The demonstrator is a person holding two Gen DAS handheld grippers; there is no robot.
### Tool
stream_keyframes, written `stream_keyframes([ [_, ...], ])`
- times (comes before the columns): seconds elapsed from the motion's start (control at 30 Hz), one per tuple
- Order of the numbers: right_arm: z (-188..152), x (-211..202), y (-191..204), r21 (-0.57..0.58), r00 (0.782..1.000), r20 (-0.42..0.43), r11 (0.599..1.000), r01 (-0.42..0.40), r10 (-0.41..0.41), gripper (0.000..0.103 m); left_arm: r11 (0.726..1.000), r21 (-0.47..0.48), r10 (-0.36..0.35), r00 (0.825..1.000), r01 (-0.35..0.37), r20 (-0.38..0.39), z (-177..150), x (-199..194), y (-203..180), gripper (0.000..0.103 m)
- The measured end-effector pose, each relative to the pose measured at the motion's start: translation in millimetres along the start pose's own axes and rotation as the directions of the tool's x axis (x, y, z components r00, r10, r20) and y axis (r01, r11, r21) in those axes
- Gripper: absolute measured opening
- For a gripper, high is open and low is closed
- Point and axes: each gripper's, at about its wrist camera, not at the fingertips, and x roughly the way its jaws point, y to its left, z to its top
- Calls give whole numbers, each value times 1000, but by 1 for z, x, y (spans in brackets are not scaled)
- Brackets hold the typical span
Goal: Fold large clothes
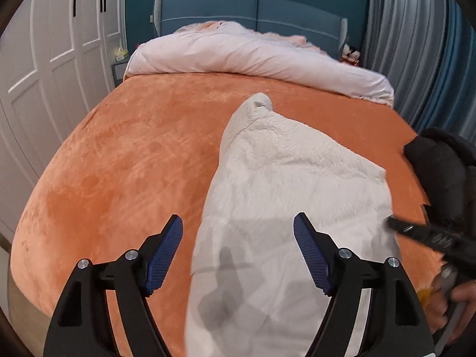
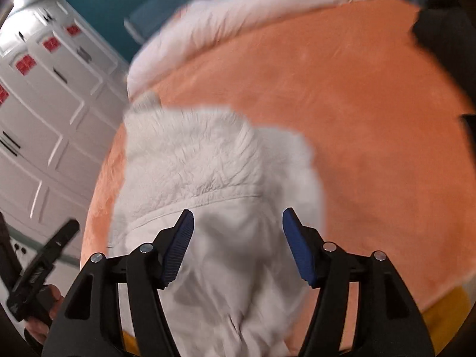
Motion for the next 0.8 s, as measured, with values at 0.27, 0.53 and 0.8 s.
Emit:
stream_keyframes([
  [0.27, 16, -46, 29, -133, 987, 146, 990, -49, 68, 8, 1000, 6, 21, 999, -21, -42, -12, 2, -3, 74],
  [0.53, -22, -34, -8, 21, 996, 30, 996, -86, 86, 39, 998, -48, 25, 988, -33, -153, -52, 6, 29, 81],
  [0.8, -94, -28, 3, -123, 985, -153, 987, -101, 81, 38, 971, -233, -120, 954, 55, -275, -118, -1, 80, 83],
])
